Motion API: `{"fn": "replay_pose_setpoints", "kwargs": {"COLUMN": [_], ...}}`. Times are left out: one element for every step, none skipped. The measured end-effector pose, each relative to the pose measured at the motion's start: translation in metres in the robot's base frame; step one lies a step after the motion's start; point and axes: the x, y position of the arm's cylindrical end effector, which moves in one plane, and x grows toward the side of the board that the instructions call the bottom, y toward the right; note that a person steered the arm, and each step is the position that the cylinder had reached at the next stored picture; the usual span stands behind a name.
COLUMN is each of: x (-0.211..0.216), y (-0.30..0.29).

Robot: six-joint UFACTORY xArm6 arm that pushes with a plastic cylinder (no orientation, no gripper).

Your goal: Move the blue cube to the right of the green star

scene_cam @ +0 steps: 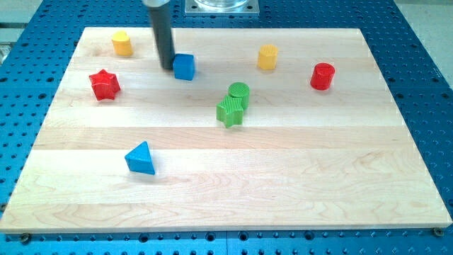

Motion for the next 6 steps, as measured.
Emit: {"fn": "replay_pose_setpoints", "kwargs": {"x": [0.046, 0.07, 0.062, 0.068, 0.088, 0.092], "y": [0.063, 0.111, 0.062, 0.054, 0.064, 0.043]}}
